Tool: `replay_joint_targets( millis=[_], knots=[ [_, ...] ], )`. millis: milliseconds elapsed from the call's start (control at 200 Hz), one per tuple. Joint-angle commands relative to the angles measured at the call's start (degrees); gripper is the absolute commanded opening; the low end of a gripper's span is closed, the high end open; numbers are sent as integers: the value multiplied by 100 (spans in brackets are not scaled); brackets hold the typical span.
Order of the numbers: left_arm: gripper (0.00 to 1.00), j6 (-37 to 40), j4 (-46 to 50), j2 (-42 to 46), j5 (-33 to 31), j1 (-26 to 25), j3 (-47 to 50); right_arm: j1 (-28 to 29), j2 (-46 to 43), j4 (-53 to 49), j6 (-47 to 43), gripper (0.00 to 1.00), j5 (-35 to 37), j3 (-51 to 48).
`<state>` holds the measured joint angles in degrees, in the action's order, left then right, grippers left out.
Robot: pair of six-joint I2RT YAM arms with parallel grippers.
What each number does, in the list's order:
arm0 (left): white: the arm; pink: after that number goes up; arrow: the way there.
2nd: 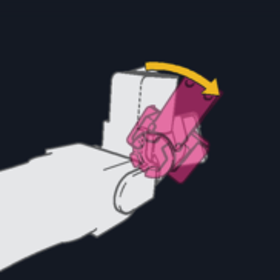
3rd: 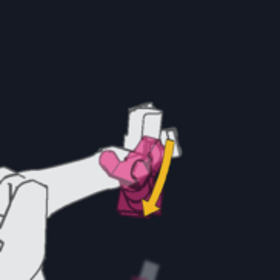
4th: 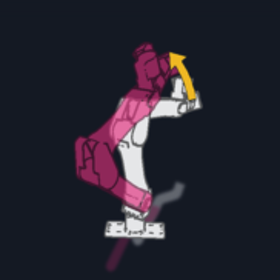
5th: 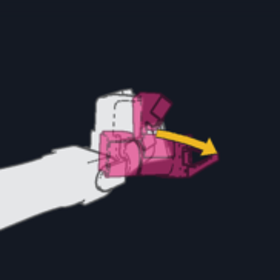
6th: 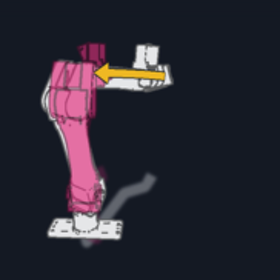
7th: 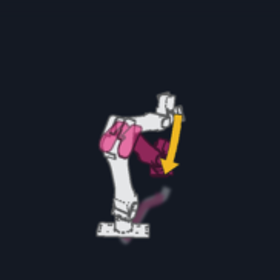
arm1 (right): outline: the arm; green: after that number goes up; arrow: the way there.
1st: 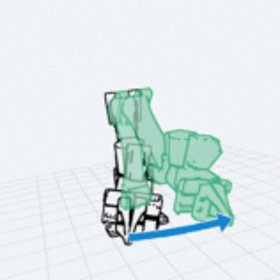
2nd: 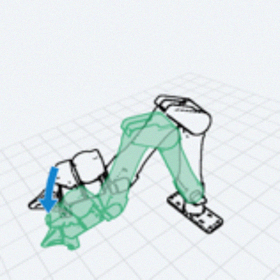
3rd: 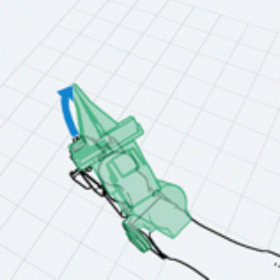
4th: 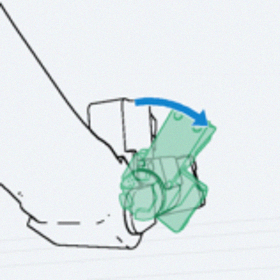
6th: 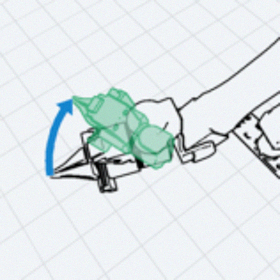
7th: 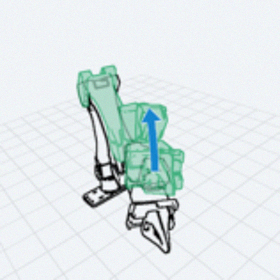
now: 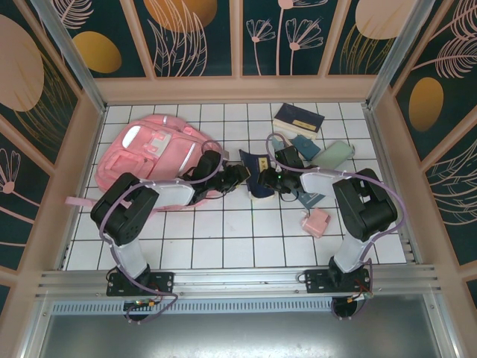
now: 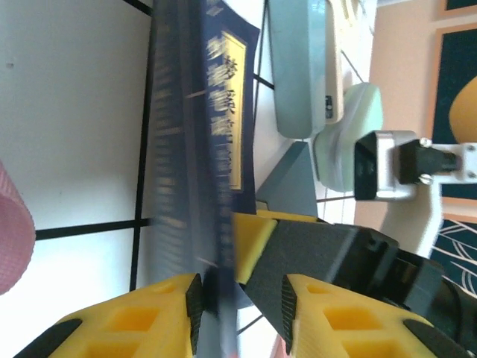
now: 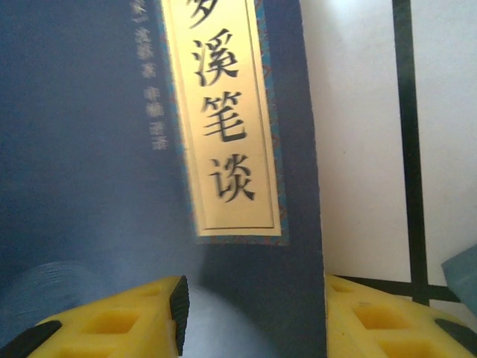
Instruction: Pack books, pencil case, and school supplies into a backpack
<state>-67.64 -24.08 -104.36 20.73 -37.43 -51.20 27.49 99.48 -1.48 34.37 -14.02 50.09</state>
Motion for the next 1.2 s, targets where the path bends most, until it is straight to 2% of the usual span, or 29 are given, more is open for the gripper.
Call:
replay_joint_targets(
  millis=[0, 110, 190, 295, 430, 550, 750, 966, 1196],
  knots=[
    [33, 326, 900, -326, 39, -72, -295, 143, -87, -379, 166, 47, -575, -175],
    [33, 544, 1546, -457, -183, -80, -607, 143, -91, -389, 175, 47, -575, -144],
    [30, 629, 1564, -439, -196, -75, -619, 144, -95, -388, 180, 47, -571, -144],
    [20, 604, 1417, -341, -193, -75, -553, 143, -92, -388, 184, 47, -558, -157],
    [0, 576, 1198, -153, -110, -79, -511, 64, -139, -399, 206, 47, -611, -144],
    [0, 571, 789, 141, 103, -78, -485, -166, -434, -12, 376, 53, -1005, -352],
    [0, 562, 350, 576, 554, -40, -485, -833, -1081, 1184, 880, 63, -2197, -870],
    [0, 266, -338, 1014, 1116, 16, -487, -1577, -1300, 3727, 2305, 74, -3742, -1489],
    [0, -300, -1422, 1080, 1530, 25, -322, -1671, -1217, 4634, 2975, 79, -4216, -1387]
  ],
)
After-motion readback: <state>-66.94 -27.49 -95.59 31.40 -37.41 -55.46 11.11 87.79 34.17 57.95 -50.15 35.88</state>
